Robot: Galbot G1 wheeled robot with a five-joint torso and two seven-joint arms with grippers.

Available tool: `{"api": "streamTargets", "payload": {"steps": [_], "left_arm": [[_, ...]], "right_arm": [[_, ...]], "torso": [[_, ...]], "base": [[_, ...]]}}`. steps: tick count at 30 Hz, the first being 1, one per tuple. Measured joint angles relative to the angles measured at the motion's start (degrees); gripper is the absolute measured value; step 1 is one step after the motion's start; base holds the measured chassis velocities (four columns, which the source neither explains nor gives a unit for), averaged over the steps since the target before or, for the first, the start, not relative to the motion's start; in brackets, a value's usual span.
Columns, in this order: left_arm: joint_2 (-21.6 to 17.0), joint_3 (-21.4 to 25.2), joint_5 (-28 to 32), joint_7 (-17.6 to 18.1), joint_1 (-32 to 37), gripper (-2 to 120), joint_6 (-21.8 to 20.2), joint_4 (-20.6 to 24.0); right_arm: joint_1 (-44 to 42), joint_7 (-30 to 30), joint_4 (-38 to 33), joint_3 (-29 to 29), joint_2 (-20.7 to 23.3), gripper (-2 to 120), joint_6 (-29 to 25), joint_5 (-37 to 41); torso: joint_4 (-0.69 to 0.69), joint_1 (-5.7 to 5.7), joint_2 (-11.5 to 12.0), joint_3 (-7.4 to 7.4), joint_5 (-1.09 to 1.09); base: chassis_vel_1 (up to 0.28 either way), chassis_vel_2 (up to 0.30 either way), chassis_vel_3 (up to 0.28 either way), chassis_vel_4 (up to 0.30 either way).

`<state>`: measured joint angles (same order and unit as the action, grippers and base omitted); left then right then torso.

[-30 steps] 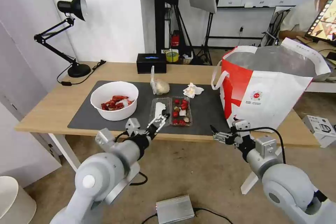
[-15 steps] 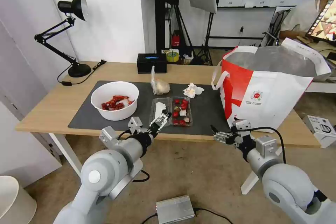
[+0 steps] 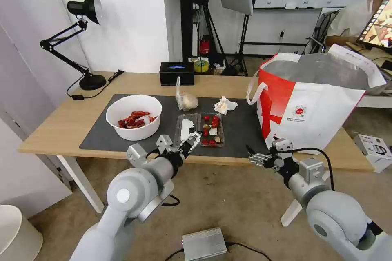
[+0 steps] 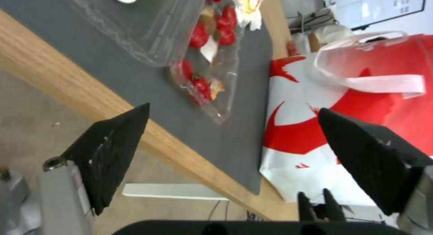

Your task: Pick up the trash from the table and place it into the takeout bag.

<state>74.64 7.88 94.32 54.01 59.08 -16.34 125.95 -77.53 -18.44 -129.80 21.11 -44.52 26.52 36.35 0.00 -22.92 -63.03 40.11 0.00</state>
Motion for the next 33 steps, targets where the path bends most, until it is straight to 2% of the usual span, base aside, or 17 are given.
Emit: {"api": "streamTargets", "payload": {"steps": [15,33], "left_arm": [[1.0,-2.3,-0.5,1.5,-5.8,100,0.2,-7.4],[1.8,-3.4,-1.2,2.3,-8.5,100,1.3,-11.3]], "right_arm": [[-0.1,-0.1,0.3,0.2,-0.1,100,-0.4,-0.3],[0.0,-0.3,0.6,0.2,-0.3,100,-0.5,-0.3]], "torso": [[0.00,0.00,0.0,0.00,0.00],[0.00,0.00,0.0,0.00,0.00]], "base": [[0.000,0.000,0.000,0.000],[0.000,0.000,0.000,0.000]]}}
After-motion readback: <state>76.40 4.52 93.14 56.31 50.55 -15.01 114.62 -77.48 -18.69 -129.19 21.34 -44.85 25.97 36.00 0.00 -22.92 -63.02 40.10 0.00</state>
